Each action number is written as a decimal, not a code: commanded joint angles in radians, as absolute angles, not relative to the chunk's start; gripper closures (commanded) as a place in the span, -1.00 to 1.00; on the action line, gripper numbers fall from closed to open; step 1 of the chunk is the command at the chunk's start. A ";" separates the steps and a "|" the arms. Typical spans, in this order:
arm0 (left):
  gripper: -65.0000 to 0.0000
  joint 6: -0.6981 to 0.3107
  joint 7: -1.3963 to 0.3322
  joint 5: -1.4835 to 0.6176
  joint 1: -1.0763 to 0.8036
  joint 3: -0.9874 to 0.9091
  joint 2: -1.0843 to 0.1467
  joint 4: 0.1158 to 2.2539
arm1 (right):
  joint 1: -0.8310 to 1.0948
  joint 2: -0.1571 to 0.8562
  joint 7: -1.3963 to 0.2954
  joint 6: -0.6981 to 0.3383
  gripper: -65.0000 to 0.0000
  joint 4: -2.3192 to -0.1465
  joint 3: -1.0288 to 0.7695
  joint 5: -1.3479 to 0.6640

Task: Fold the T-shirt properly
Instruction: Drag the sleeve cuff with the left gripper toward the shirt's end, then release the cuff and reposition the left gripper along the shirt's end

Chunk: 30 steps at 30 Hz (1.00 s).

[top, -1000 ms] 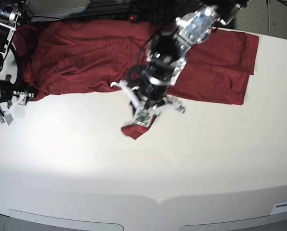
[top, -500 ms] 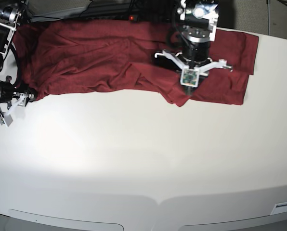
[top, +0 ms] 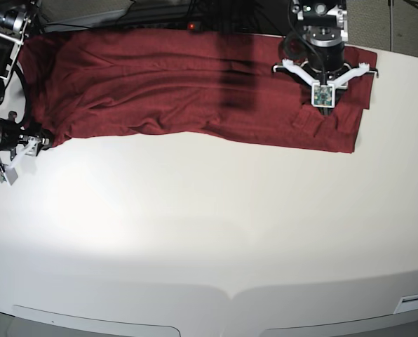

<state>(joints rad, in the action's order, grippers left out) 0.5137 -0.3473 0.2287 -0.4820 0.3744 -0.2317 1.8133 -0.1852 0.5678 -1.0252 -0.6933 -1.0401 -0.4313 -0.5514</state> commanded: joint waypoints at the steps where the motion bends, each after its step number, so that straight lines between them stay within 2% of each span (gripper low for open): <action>1: 1.00 0.520 -0.330 0.245 -0.488 0.374 -0.231 1.832 | -0.205 0.593 -1.010 -0.698 0.03 -1.053 -0.435 -0.561; 5: 1.00 0.521 -0.335 0.246 -0.499 0.374 -0.231 1.832 | -0.205 0.593 -1.010 -0.698 0.03 -1.053 -0.435 -0.560; 9: 1.00 0.521 -0.417 0.297 -0.501 0.374 -0.231 1.832 | -0.205 0.593 -1.010 -0.698 0.03 -1.053 -0.435 -0.560; 11: 0.59 0.542 -0.459 0.361 -0.501 0.374 -0.231 1.832 | -0.205 0.593 -1.009 -0.698 0.03 -1.053 -0.435 -0.561; 13: 0.31 0.620 -0.487 0.410 -0.501 0.374 -0.231 1.832 | -0.205 0.592 -1.009 -0.698 0.03 -1.053 -0.435 -0.561; 15: 0.24 0.696 -0.508 0.459 -0.501 0.374 -0.231 1.832 | -0.205 0.593 -1.009 -0.698 0.03 -1.053 -0.435 -0.561; 21: 0.25 0.690 -0.496 0.483 -0.501 0.374 -0.231 1.832 | -0.205 0.592 -1.008 -0.698 0.03 -1.053 -0.435 -0.561; 25: 0.25 0.463 -0.430 0.455 -0.501 0.378 -0.231 1.833 | -0.205 0.592 -1.008 -0.698 0.03 -1.053 -0.435 -0.561; 29: 0.25 0.125 -0.337 0.338 -0.501 0.383 -0.231 1.832 | -0.205 0.592 -1.008 -0.698 0.03 -1.053 -0.435 -0.561; 30: 0.25 0.071 -0.326 0.336 -0.500 0.383 -0.231 1.832 | -0.205 0.592 -1.009 -0.698 0.03 -1.053 -0.435 -0.561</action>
<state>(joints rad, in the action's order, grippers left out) 0.0471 -0.3431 0.3309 -0.4984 0.3870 -0.2291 1.8133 -0.1848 0.5682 -1.0218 -0.6933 -1.0401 -0.4313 -0.5499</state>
